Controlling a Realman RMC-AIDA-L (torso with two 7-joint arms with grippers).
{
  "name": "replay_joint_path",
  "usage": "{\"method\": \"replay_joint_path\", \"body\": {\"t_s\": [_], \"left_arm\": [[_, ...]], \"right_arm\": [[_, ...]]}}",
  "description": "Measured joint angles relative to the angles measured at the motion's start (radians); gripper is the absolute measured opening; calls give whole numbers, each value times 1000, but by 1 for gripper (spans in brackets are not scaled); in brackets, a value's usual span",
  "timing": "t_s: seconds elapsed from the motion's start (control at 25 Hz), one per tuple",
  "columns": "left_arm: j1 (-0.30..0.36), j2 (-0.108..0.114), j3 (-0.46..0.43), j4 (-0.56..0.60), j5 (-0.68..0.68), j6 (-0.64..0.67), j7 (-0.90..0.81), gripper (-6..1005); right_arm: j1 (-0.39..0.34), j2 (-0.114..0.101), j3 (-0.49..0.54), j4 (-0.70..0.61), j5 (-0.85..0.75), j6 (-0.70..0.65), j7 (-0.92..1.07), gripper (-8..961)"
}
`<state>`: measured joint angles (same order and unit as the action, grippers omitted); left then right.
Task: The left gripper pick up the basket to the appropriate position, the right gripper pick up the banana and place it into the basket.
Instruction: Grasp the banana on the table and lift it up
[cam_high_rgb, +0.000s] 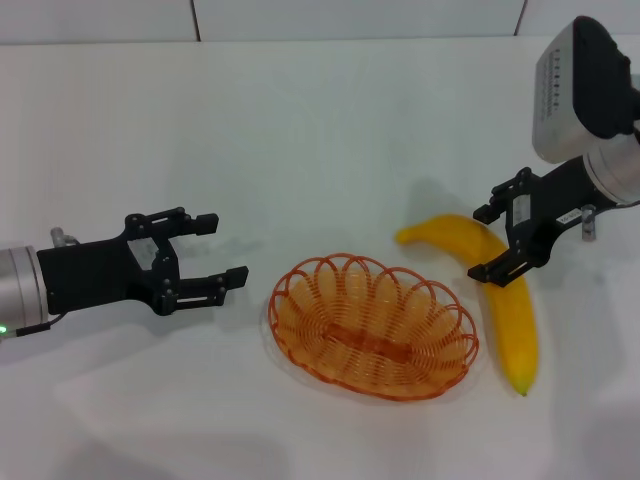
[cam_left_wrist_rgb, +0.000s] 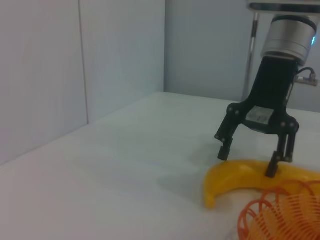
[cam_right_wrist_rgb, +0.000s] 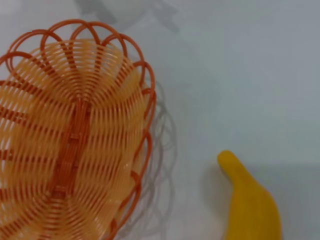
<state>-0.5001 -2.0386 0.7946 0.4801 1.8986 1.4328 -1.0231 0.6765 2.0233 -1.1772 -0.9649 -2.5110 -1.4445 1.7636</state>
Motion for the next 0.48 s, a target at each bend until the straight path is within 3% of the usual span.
{"method": "replay_joint_path", "body": {"t_s": [0.48], "left_arm": [[0,0,0,0,-1,0,0,819]], "right_arm": [[0,0,14,2,-27,17,18,832]]}}
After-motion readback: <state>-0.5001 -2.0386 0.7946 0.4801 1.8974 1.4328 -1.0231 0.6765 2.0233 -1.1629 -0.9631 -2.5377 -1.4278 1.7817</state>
